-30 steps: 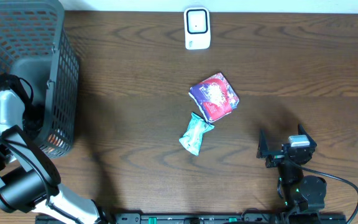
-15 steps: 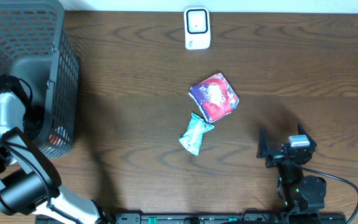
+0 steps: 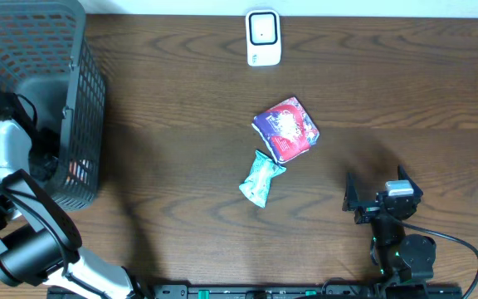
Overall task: Scan the item barcode
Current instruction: 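Grasp the small orange snack packet with the left gripper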
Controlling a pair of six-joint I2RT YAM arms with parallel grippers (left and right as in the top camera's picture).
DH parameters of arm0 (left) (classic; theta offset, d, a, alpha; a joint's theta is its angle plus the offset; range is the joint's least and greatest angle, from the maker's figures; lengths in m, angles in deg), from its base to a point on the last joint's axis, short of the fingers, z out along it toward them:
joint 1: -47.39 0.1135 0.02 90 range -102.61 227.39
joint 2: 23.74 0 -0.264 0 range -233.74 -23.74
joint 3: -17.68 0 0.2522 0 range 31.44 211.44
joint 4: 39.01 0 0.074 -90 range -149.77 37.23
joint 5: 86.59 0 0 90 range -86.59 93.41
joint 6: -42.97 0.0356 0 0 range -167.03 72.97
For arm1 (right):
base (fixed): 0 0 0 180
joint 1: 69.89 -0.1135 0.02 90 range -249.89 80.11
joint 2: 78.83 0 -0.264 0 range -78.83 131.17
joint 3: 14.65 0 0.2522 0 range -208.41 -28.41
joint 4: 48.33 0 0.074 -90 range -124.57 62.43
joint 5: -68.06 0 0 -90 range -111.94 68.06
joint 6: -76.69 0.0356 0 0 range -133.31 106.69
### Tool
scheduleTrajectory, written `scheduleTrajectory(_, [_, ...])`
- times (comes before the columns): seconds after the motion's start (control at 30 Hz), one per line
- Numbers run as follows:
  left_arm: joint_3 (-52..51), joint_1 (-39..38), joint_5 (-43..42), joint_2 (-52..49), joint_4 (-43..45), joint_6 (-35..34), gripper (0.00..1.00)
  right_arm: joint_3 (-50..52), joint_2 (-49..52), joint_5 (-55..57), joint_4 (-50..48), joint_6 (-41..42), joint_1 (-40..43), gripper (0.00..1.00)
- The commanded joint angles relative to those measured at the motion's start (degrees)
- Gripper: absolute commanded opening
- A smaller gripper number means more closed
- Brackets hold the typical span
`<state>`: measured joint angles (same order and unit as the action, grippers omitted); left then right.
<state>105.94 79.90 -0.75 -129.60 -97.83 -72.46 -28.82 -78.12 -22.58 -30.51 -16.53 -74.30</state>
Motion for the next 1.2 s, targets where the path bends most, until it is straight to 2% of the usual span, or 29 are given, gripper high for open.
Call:
scheduleTrajectory(0.0, [4.00,-0.07,-5.18,0.66,-1.07,1.79,0.30,0.09,0.00,0.07,0.24,-0.48,0.35,0.99])
scheduleTrajectory(0.03, [4.24,-0.07,-6.51,1.11,-1.42,1.62,0.61,0.09,0.00,0.07,0.22,-0.48,0.35,0.99])
scheduleTrajectory(0.07, [4.24,-0.07,-7.80,1.51,-1.68,0.96,0.78,0.09,0.00,0.07,0.24,-0.48,0.35,0.99])
scheduleTrajectory(0.1, [4.24,-0.07,-8.90,1.70,-2.29,-0.02,0.88,0.09,0.00,0.07,0.24,-0.48,0.35,0.99])
scheduleTrajectory(0.27, [4.04,-0.07,-9.11,1.73,-7.39,-4.66,0.99,0.09,0.00,0.07,0.24,-0.48,0.35,0.99])
scheduleTrajectory(0.5, [0.85,-0.13,-8.61,1.66,-8.31,-4.72,1.00,0.09,0.00,0.07,0.24,-0.48,0.35,0.99])
scheduleTrajectory(0.73, [-4.20,-0.13,-4.72,0.48,-2.69,-5.31,0.84,0.09,0.00,0.07,0.24,-0.48,0.35,0.99])
scheduleTrajectory(0.77, [-4.46,-0.13,-3.87,0.26,-2.03,-5.29,0.76,0.09,0.00,0.07,0.24,-0.48,0.35,0.99])
scheduleTrajectory(0.8, [-4.55,-0.13,-2.99,0.20,-1.49,-5.29,0.63,0.09,0.00,0.07,0.22,-0.48,0.35,0.99])
scheduleTrajectory(0.87, [-4.55,-0.13,-1.97,0.20,-0.74,-4.79,0.30,0.09,0.00,0.04,0.22,-0.48,0.35,0.99])
scheduleTrajectory(0.93, [-4.50,-0.02,-2.01,0.22,0.02,-4.68,0.12,0.09,0.00,0.04,0.24,-0.48,0.35,0.99])
scheduleTrajectory(0.97, [-4.37,0.11,-2.05,0.22,0.37,-4.70,0.08,0.09,0.00,0.07,0.22,-0.48,0.35,0.99])
scheduleTrajectory(1.07, [-1.97,0.59,-3.45,0.87,0.22,-4.68,0.07,0.09,0.00,0.07,0.22,-0.48,0.35,0.99])
scheduleTrajectory(1.17, [2.10,1.07,-8.68,2.93,-0.92,-4.68,0.08,0.09,0.00,0.07,0.22,-0.48,0.35,0.99])
